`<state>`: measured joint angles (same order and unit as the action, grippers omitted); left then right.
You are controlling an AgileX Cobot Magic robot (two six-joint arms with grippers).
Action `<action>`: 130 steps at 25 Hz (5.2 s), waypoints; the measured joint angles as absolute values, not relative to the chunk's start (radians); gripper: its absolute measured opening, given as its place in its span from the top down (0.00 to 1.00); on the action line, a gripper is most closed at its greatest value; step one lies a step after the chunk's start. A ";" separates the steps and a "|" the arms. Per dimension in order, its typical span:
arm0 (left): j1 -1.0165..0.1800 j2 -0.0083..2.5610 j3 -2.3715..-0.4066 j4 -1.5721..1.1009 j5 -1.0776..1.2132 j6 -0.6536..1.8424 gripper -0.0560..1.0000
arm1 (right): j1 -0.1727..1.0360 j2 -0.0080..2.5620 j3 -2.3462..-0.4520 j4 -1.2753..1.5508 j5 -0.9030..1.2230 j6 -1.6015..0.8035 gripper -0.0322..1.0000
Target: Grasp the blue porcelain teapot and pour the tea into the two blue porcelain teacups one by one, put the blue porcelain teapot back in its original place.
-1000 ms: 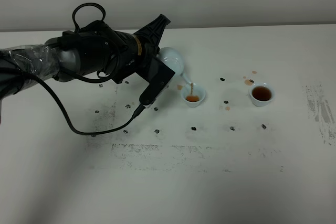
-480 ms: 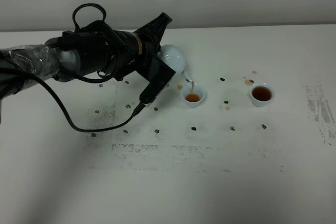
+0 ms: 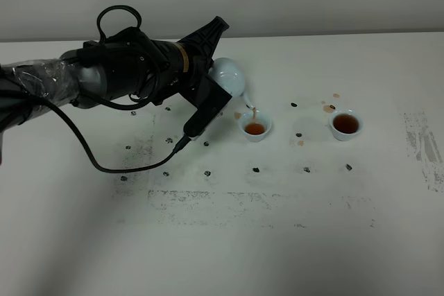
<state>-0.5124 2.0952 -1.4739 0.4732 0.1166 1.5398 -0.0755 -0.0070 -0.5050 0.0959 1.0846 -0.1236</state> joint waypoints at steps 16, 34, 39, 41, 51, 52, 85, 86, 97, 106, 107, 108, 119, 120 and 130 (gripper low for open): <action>-0.518 2.095 -1.474 0.499 0.106 1.540 0.91 | -0.076 -0.007 -0.505 0.096 1.085 -0.124 0.50; -0.518 2.096 -1.474 0.525 0.089 1.544 0.91 | -0.076 -0.007 -0.505 0.096 1.085 -0.124 0.50; -0.518 2.096 -1.474 0.525 0.088 1.544 0.91 | -0.076 -0.007 -0.505 0.096 1.085 -0.124 0.50; -0.518 2.096 -1.474 0.525 0.088 1.544 0.91 | -0.076 -0.007 -0.505 0.096 1.085 -0.124 0.50; -0.518 2.096 -1.474 0.525 0.087 1.546 0.91 | -0.076 -0.007 -0.505 0.096 1.085 -0.124 0.50; -0.518 2.096 -1.474 0.525 0.087 1.550 0.91 | -0.076 -0.007 -0.505 0.096 1.085 -0.124 0.50; -0.518 2.096 -1.474 0.530 0.080 1.582 0.91 | -0.076 -0.007 -0.505 0.096 1.085 -0.124 0.50; -0.518 2.096 -1.474 0.530 0.080 1.583 0.91 | -0.076 -0.007 -0.505 0.096 1.085 -0.124 0.50; -0.518 2.093 -1.474 0.491 0.083 1.495 0.91 | -0.076 -0.007 -0.505 0.096 1.085 -0.124 0.50; -0.518 2.000 -1.473 0.322 0.151 1.005 0.91 | -0.076 -0.007 -0.505 0.096 1.085 -0.124 0.50; -0.518 1.995 -1.473 0.310 0.177 0.901 0.91 | -0.076 -0.007 -0.505 0.096 1.085 -0.124 0.50; -0.518 1.992 -1.473 0.302 0.208 0.800 0.91 | -0.076 -0.007 -0.505 0.096 1.085 -0.124 0.50; -0.518 2.014 -1.446 0.296 0.391 0.339 0.91 | -0.076 -0.007 -0.505 0.096 1.085 -0.124 0.50; -0.518 2.021 -1.446 0.296 0.393 0.337 0.91 | -0.076 -0.007 -0.505 0.096 1.085 -0.124 0.50; -0.518 2.103 -1.443 0.246 0.368 0.332 0.91 | -0.076 -0.007 -0.505 0.096 1.085 -0.124 0.50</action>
<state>-0.5176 2.1032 -1.4432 0.2460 0.3680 0.3319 -0.0755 -0.0070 -0.5050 0.0959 1.0846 -0.1236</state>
